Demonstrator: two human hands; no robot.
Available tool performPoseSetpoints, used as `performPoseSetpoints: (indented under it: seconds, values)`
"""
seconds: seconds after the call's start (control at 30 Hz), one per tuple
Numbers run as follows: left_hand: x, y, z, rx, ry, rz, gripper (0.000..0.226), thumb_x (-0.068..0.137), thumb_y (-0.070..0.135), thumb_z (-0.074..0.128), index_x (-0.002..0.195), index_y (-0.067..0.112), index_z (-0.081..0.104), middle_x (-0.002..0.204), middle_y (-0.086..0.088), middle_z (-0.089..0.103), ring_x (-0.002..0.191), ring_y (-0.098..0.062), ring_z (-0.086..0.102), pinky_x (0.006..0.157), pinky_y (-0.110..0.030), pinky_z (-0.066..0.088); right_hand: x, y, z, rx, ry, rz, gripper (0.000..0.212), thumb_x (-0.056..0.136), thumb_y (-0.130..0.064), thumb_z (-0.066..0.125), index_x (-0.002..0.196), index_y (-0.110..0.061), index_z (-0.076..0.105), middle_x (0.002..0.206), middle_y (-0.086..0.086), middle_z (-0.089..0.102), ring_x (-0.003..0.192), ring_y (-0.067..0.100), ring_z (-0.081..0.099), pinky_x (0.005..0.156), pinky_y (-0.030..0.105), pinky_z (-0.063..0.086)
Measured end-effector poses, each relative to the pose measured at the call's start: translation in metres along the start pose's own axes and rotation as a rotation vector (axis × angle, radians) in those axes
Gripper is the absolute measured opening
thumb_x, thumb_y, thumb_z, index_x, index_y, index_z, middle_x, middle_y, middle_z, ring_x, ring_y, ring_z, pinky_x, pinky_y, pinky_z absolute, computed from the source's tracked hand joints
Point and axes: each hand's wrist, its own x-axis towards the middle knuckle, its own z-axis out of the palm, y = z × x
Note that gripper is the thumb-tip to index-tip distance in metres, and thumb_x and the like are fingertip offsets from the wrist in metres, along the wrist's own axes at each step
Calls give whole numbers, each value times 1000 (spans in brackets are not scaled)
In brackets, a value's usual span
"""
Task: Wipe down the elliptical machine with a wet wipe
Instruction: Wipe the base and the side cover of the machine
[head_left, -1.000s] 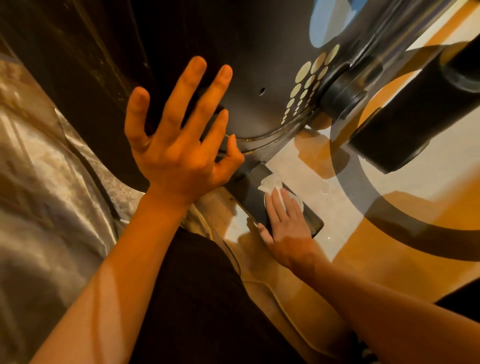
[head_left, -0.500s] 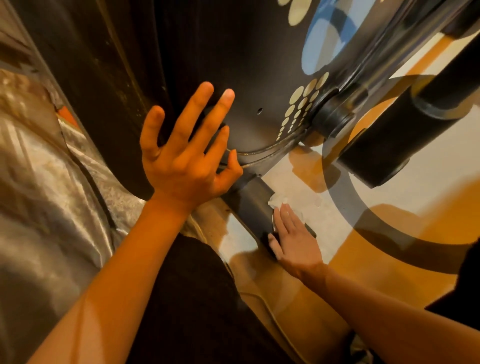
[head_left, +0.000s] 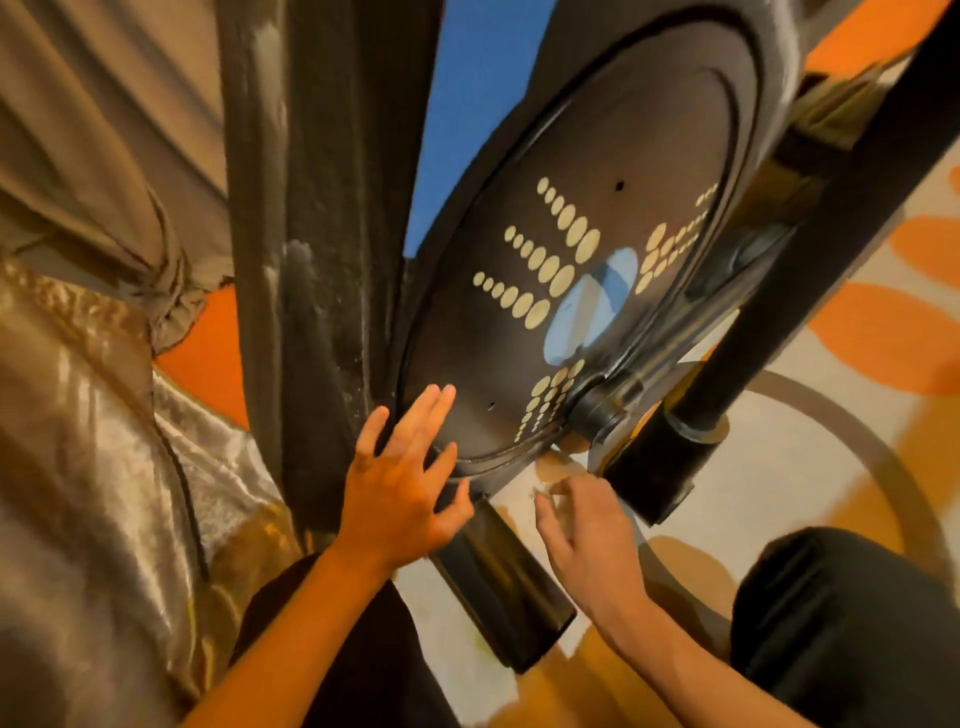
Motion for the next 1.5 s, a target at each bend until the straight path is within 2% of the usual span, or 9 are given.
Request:
performPoseSetpoints:
  seconds: [0.13,0.33,0.6,0.8,0.93,1.13,1.2,1.33,1.5]
  values:
    - [31,0,-36,-107,133,-9,28,83,32,68,94,10,82,152,-18,52,146,-32,42,127,-46,19,44,-49,-45,20,220,-260,36,96,-52,47,97,-17,57,89,-4,51,83,14,50,68,28,43]
    - [127,-31,-105,-73,391,-5,41,88,30,64,117,4,77,146,-25,55,143,-36,43,125,-48,24,112,-150,-145,66,523,-650,33,96,-38,54,96,-6,60,90,4,53,85,15,46,72,23,36]
    - [213,-65,-147,-125,519,-74,79,83,44,64,154,19,39,163,-20,31,156,-34,25,127,-50,20,177,-257,-256,153,820,-890,32,97,-29,52,107,0,60,102,5,49,96,13,43,83,22,36]
    - [221,-73,-120,-62,498,-89,88,83,54,62,158,17,34,166,-16,28,157,-32,23,129,-50,15,217,-265,-258,-81,756,-884,46,98,-37,49,128,-3,58,124,11,53,113,26,50,94,41,45]
    - [219,-75,-118,-51,502,-78,88,84,57,60,158,16,36,166,-15,29,157,-32,24,129,-49,14,210,-246,-242,-183,693,-906,75,103,-54,31,155,-1,36,162,13,35,154,28,26,126,45,18]
    - [219,-76,-116,-51,495,-78,86,86,58,59,158,15,36,166,-15,29,158,-30,22,129,-48,15,234,-250,-276,-57,573,-706,92,99,-73,2,153,-12,44,158,10,45,150,12,30,128,43,14]
    - [219,-75,-117,-59,501,-74,85,87,57,58,158,15,36,167,-15,29,158,-29,22,129,-48,15,220,-254,-269,3,536,-669,88,100,-71,3,156,-14,40,162,6,38,153,12,25,127,46,18]
    - [219,-74,-118,-67,501,-75,86,86,56,57,158,15,35,167,-15,29,158,-29,22,129,-47,14,192,-250,-251,-292,505,-868,81,101,-65,17,162,-13,24,170,5,21,159,17,10,129,40,9]
    - [219,-74,-118,-70,489,-74,86,85,54,58,157,14,36,167,-16,29,158,-30,23,129,-46,13,215,-274,-283,-80,471,-616,85,94,-71,15,155,-17,41,157,7,46,145,17,39,114,21,19]
